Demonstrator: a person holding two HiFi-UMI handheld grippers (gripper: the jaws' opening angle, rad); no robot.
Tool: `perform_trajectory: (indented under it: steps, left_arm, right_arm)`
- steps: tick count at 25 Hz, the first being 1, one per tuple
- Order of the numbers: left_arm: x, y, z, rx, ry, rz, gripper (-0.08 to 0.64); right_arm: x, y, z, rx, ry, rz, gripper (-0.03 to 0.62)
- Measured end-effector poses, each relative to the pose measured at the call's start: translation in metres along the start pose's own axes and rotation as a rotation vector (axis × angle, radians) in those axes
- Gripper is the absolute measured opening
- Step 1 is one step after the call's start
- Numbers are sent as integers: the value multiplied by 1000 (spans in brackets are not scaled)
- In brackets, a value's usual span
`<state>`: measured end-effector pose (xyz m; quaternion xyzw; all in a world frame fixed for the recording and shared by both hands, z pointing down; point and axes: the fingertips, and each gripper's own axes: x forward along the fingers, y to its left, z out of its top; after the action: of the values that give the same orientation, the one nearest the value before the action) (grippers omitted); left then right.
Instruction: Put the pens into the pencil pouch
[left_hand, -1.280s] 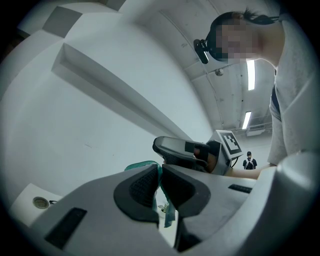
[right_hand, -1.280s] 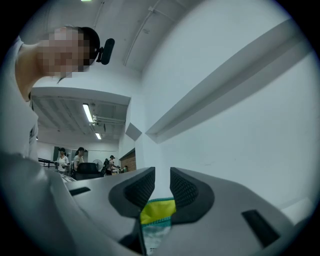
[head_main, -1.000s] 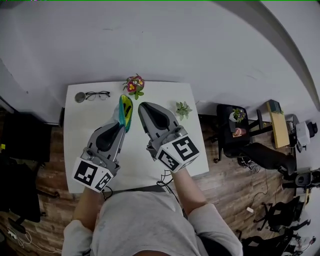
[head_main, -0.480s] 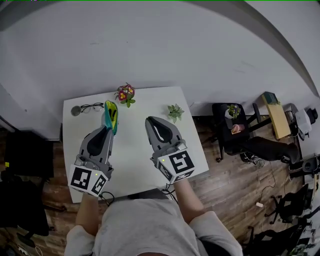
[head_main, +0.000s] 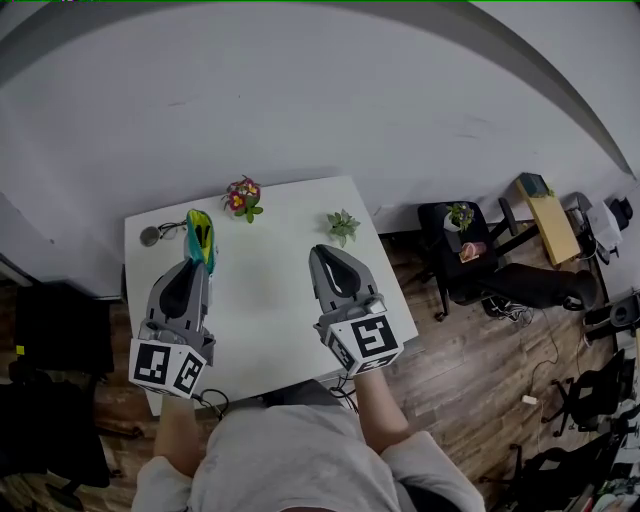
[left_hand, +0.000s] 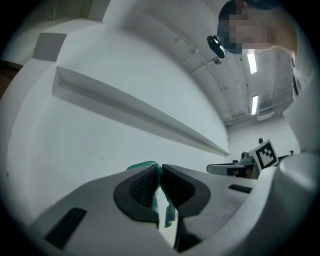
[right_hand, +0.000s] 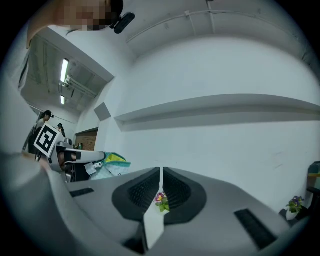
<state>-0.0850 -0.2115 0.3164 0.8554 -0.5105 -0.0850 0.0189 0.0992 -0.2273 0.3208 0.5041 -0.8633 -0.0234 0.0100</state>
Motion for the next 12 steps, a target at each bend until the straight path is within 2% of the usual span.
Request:
perform_trajectory:
  steps: [12]
  left_arm:
    - [-19, 3, 11, 39, -16, 28, 48]
  right_arm:
    - [-37, -9, 0, 13, -24, -103, 38]
